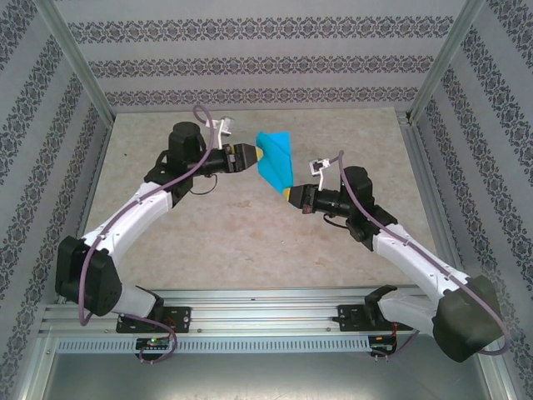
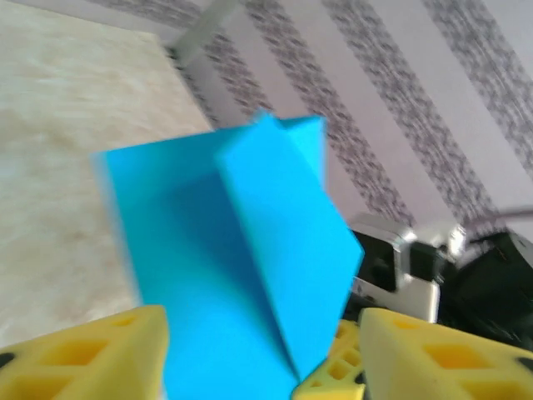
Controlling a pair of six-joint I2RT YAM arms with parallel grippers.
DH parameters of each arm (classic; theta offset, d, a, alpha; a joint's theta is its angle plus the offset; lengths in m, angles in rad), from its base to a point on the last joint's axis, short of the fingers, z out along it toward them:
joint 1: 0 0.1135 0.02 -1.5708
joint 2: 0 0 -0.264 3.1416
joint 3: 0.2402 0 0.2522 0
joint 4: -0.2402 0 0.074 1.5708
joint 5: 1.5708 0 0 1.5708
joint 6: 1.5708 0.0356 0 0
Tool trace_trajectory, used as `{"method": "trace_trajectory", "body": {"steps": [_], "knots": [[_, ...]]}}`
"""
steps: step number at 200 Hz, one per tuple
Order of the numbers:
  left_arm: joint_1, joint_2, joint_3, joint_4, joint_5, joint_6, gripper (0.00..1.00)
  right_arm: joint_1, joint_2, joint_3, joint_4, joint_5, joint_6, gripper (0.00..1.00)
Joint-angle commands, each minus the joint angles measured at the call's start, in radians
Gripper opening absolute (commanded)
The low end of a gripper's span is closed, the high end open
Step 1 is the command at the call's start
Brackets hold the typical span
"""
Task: Fold a paper plane with a square sheet of paper (fold left side to right side)
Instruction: Turn over the paper at the center of the table.
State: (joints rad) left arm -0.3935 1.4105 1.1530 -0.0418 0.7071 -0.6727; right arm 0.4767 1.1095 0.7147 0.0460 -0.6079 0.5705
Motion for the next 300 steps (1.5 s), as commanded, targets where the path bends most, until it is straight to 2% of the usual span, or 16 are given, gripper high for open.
{"method": "trace_trajectory", "body": {"steps": [1, 16, 29, 43, 67, 97, 129, 148, 160, 181, 197, 210, 243, 268, 282, 300], "knots": [[0.088, -0.137, -0.025, -0.205, -0.187, 0.084, 0.74, 0.119, 0.012, 0.133, -0.449, 0.445, -0.297, 0.00], [0.138, -0.211, -0.038, -0.350, -0.395, 0.090, 0.81, 0.229, 0.080, 0.213, -0.605, 0.719, -0.356, 0.00], [0.177, -0.262, -0.055, -0.460, -0.575, 0.066, 0.86, 0.316, 0.159, 0.278, -0.724, 0.988, -0.341, 0.00], [0.223, -0.299, -0.094, -0.519, -0.678, 0.021, 0.88, 0.406, 0.287, 0.365, -0.866, 1.235, -0.310, 0.00], [0.304, -0.333, -0.183, -0.521, -0.673, -0.043, 0.88, 0.536, 0.531, 0.518, -1.086, 1.507, -0.233, 0.00], [0.374, -0.309, -0.250, -0.489, -0.582, -0.071, 0.88, 0.616, 0.818, 0.685, -1.270, 1.620, -0.169, 0.00], [0.393, -0.261, -0.275, -0.464, -0.509, -0.057, 0.88, 0.670, 1.012, 0.786, -1.291, 1.592, -0.181, 0.01], [0.393, -0.225, -0.289, -0.442, -0.450, -0.040, 0.87, 0.691, 1.066, 0.812, -1.276, 1.553, -0.195, 0.12], [0.393, -0.196, -0.297, -0.429, -0.410, -0.031, 0.86, 0.701, 1.063, 0.812, -1.246, 1.501, -0.207, 0.24], [0.392, -0.126, -0.316, -0.390, -0.301, -0.015, 0.84, 0.718, 0.955, 0.746, -1.100, 1.361, -0.270, 0.50], [0.381, -0.063, -0.331, -0.350, -0.216, -0.014, 0.81, 0.719, 0.820, 0.684, -1.002, 1.236, -0.286, 0.62], [0.354, -0.020, -0.342, -0.314, -0.172, -0.017, 0.81, 0.717, 0.710, 0.639, -0.951, 1.190, -0.281, 0.70], [0.229, 0.093, -0.350, -0.183, -0.096, -0.063, 0.80, 0.660, 0.459, 0.535, -0.847, 1.127, -0.275, 0.82], [0.127, 0.176, -0.320, -0.112, -0.107, -0.097, 0.80, 0.565, 0.291, 0.428, -0.711, 1.049, -0.294, 0.97], [0.078, 0.224, -0.291, -0.079, -0.104, -0.112, 0.79, 0.501, 0.216, 0.354, -0.617, 1.010, -0.301, 0.98], [0.029, 0.285, -0.248, -0.052, -0.107, -0.124, 0.78, 0.391, 0.139, 0.267, -0.509, 0.895, -0.269, 0.98]]}}
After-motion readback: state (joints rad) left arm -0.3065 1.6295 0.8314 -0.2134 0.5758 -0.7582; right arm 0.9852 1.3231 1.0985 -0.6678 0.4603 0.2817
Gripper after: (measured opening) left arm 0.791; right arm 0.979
